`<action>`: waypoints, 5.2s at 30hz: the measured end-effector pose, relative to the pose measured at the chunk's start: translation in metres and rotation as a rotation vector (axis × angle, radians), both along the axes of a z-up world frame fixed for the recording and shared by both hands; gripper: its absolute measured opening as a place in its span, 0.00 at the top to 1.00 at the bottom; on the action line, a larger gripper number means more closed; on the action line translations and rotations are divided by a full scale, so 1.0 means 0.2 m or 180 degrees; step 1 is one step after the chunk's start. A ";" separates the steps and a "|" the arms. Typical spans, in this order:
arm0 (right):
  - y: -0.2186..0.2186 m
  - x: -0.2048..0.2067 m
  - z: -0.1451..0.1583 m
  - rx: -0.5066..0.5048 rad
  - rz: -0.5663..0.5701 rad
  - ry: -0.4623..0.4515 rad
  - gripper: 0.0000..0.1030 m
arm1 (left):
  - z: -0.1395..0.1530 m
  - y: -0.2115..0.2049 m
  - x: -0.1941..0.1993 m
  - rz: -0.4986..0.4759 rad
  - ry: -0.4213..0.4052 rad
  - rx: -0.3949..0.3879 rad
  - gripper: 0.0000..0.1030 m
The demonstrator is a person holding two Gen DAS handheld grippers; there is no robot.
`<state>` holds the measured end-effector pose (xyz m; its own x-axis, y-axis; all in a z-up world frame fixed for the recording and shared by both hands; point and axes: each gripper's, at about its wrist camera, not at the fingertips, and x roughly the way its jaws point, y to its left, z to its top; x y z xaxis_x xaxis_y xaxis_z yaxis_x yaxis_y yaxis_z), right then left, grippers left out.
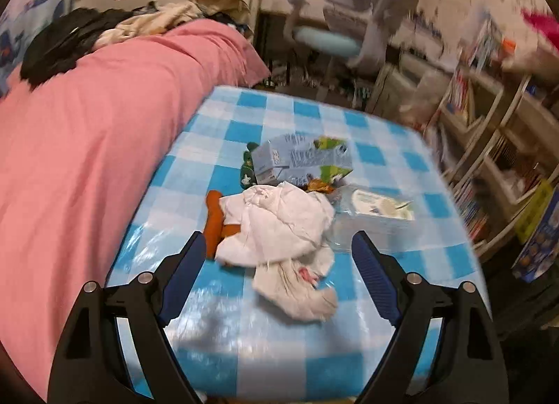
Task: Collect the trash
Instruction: 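Grasp the crumpled white tissue with the left gripper, then grasp the white tissue pile with the right gripper while the left gripper holds its tissue, then drop both tissues into the yellow wastebasket by opening both grippers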
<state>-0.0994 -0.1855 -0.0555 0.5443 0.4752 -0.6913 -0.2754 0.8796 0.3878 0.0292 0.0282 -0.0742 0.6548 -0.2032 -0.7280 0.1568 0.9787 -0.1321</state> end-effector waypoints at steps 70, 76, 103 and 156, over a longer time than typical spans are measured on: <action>0.06 0.51 0.09 0.0917 0.0255 0.0043 0.79 | 0.12 0.37 0.17 0.0198 0.0027 -0.0640 0.95; -0.06 0.37 0.14 0.1319 0.0185 0.0105 0.79 | 0.11 0.32 0.12 0.0038 -0.0073 -0.0574 0.95; 0.04 -0.18 -0.10 0.1123 0.0672 0.0900 0.78 | 0.08 0.25 -0.53 -0.0217 -0.0143 -0.0580 0.95; -0.23 -0.24 0.00 0.0807 -0.0404 0.0174 0.37 | -0.28 -0.10 -1.04 -0.0491 0.0595 0.0207 0.35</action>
